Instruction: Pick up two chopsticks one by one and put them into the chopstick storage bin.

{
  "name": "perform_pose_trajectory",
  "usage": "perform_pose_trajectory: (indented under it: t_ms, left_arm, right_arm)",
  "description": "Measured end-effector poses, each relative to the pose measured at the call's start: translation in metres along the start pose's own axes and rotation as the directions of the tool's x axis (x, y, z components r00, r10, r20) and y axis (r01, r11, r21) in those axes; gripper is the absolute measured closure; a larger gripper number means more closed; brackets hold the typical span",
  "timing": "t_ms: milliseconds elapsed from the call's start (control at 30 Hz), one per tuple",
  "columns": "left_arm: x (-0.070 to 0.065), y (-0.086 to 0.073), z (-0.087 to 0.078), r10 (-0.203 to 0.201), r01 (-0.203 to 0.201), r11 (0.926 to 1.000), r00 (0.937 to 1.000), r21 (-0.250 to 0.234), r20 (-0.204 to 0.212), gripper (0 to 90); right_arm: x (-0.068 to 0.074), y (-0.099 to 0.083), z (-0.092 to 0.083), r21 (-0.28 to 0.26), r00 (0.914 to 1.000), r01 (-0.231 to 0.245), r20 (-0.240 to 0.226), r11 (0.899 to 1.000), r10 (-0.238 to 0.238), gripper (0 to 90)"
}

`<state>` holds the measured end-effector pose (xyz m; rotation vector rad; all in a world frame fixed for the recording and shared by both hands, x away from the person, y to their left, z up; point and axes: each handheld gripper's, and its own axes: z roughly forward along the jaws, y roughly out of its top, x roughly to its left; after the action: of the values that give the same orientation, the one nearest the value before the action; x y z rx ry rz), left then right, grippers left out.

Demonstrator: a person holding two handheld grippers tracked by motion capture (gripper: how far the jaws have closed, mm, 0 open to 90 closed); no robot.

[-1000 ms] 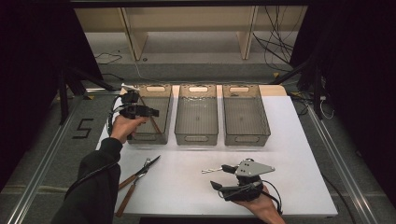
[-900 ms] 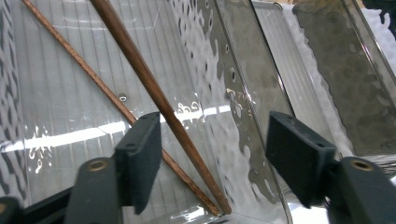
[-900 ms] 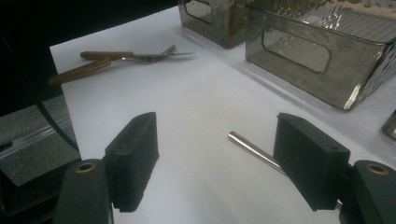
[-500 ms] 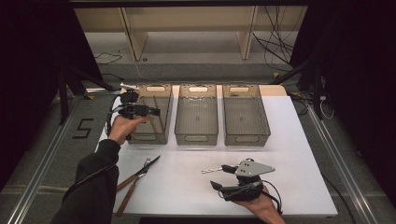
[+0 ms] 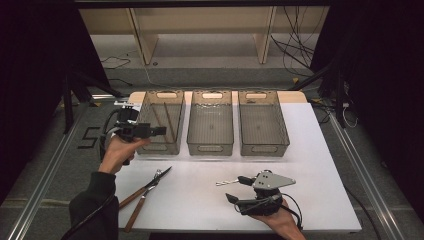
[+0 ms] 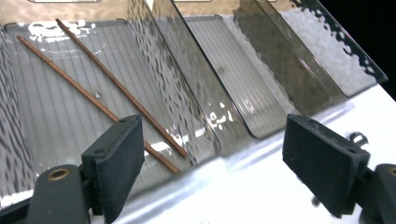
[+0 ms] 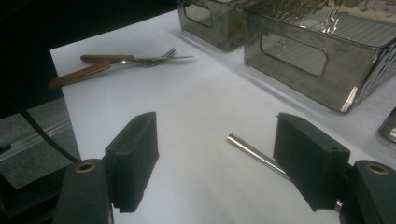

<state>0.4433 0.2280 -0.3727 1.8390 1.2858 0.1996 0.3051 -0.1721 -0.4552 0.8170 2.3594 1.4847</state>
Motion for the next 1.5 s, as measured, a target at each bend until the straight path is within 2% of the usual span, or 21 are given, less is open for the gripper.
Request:
perform_pose_trajectory:
  t_ms: [300, 433, 533, 700, 767, 900, 1167, 1267, 1400, 1500]
  left_arm:
    - [-0.012, -0.036, -0.005, 0.018, -0.017, 0.9995, 0.9991, -0.027, 0.038, 20.2]
    - [-0.02, -0.047, -0.001, 0.055, -0.055, 0.9984, 0.9976, -0.016, 0.043, 19.9]
    - [-0.025, -0.057, -0.001, 0.074, -0.073, 0.9972, 0.9953, -0.017, 0.062, 19.5]
    - [-0.027, -0.073, -0.004, 0.072, -0.069, 0.9967, 0.9945, -0.042, 0.075, 18.5]
    - [-0.027, -0.079, -0.005, 0.076, -0.072, 0.996, 0.9941, -0.053, 0.078, 17.8]
    - [-0.026, -0.092, -0.007, 0.079, -0.074, 0.9946, 0.9937, -0.073, 0.079, 17.7]
    - [-0.024, -0.111, -0.01, 0.073, -0.061, 0.9904, 0.9932, -0.124, 0.091, 17.2]
    - [-0.025, -0.119, -0.007, 0.07, -0.057, 0.9899, 0.9926, -0.13, 0.099, 17.0]
    - [-0.028, -0.126, -0.004, 0.088, -0.074, 0.9876, 0.9918, -0.138, 0.093, 16.6]
    - [-0.031, -0.129, -0.004, 0.101, -0.087, 0.9846, 0.9905, -0.152, 0.092, 16.7]
  right_arm:
    - [-0.002, 0.0, -0.001, -0.005, 1.0, -0.005, 0.007, 1.0, 0.005, 31.0]
    - [-0.006, 0.0, -0.003, -0.001, 0.9998, 0.0, 0.021, 1.0, 0.0, 30.3]
    - [-0.012, 0.001, -0.008, 0.004, 0.9995, -0.003, 0.03, 1.0, 0.003, 29.7]
    - [-0.025, 0.002, -0.014, 0.033, 0.9991, 0.002, 0.043, 0.999, -0.003, 29.7]
    - [-0.03, 0.004, -0.015, 0.061, 0.9984, 0.021, 0.051, 0.998, -0.024, 29.7]
    - [-0.039, 0.006, -0.014, 0.126, 0.9965, 0.053, 0.057, 0.991, -0.061, 29.9]
    - [-0.055, 0.011, -0.008, 0.195, 0.9969, 0.06, 0.038, 0.979, -0.069, 30.5]
    - [-0.059, 0.013, -0.003, 0.229, 0.9965, 0.071, 0.027, 0.971, -0.079, 30.7]
    - [-0.064, 0.014, 0.003, 0.275, 0.9946, 0.094, 0.015, 0.957, -0.102, 31.4]
    - [-0.067, 0.015, 0.006, 0.294, 0.9938, 0.101, 0.015, 0.951, -0.11, 32.0]
